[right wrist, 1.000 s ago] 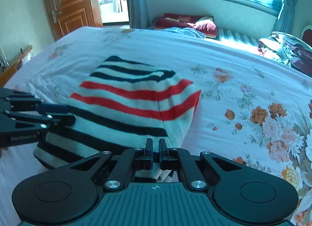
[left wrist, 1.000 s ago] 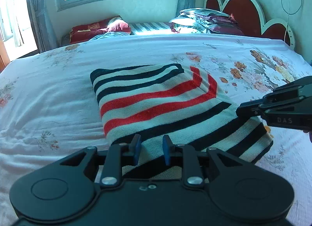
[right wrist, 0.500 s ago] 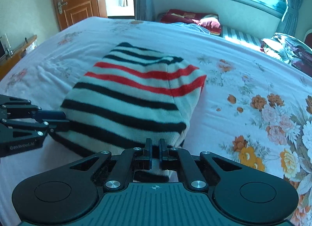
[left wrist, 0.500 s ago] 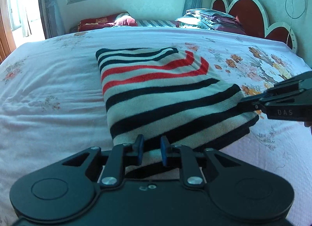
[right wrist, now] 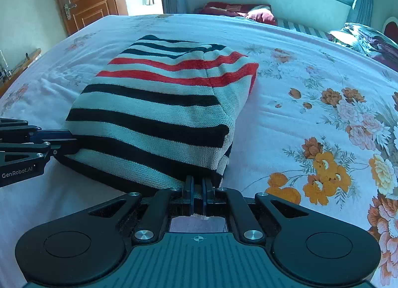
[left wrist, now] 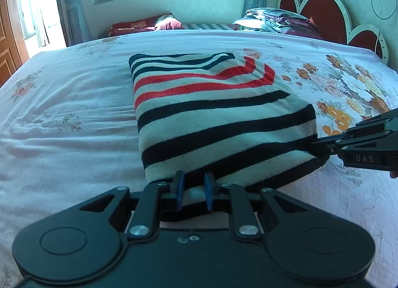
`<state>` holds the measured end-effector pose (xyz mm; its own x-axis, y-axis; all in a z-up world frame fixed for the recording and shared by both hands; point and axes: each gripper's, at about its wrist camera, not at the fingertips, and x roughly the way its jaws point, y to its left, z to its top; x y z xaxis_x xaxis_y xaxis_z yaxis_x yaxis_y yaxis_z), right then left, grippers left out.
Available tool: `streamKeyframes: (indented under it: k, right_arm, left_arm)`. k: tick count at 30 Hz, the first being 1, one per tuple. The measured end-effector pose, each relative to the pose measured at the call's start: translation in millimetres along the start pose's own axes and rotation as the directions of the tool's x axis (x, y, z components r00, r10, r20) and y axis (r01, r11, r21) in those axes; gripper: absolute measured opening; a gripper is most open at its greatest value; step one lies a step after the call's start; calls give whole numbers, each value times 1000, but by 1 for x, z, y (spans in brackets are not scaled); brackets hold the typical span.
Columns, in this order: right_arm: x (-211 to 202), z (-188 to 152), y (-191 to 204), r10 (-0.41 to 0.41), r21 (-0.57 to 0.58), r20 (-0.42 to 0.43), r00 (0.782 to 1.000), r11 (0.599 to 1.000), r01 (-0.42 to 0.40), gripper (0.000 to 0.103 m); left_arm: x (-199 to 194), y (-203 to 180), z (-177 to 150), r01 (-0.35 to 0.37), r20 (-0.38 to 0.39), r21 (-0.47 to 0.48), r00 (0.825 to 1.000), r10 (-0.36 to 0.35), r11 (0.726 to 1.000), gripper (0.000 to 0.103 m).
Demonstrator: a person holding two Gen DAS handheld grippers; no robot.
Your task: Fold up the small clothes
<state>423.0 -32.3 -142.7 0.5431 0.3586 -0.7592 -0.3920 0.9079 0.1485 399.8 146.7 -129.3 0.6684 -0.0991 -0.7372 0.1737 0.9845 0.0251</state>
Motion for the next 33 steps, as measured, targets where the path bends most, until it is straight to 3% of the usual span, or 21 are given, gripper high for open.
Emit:
streamKeyframes:
  k: [10,20,24,25,26,28,30,31,33]
  right_arm:
    - [-7,2,0,11,-17,-23,1000,1000,-12,4]
    - [-96,-26,2,43,18,100,994,999,-45,4]
    - [-124,-43,1,27,48,125,992,998,-33,4]
    - [-131,-47,0,21,56,130,991,998,-28,4]
    - [-140,-53,0,16,69,140,990,997,-26,4]
    - [-156,-63,-2,8,101,152,988,995,-24,4]
    - [-173,-72,-3,4,122,164,986,992,-25,7]
    - [-181,-77,-2,-12,132,167,986,991,-10,36]
    - [-199,-88,0,-71,157,210,975,987,38,100]
  left_arm:
    - [-6,-8,2,-50,-9,2,999,50,999,17]
    - [-76,-39,-17,-36,79,-48,996,40,998,20]
    - [-99,-58,-25,-34,103,-42,994,38,999,29]
    - [-106,-62,-27,-38,111,-41,993,43,998,38]
    - [-113,-66,-29,-47,119,-43,991,52,998,59]
    - [-132,-73,-36,-71,162,-59,984,80,996,89]
    - [-148,-80,-43,-89,195,-64,976,100,994,97]
    - [-157,-84,-46,-89,206,-66,973,101,994,102]
    - [-174,-92,-51,-90,227,-67,968,103,994,103]
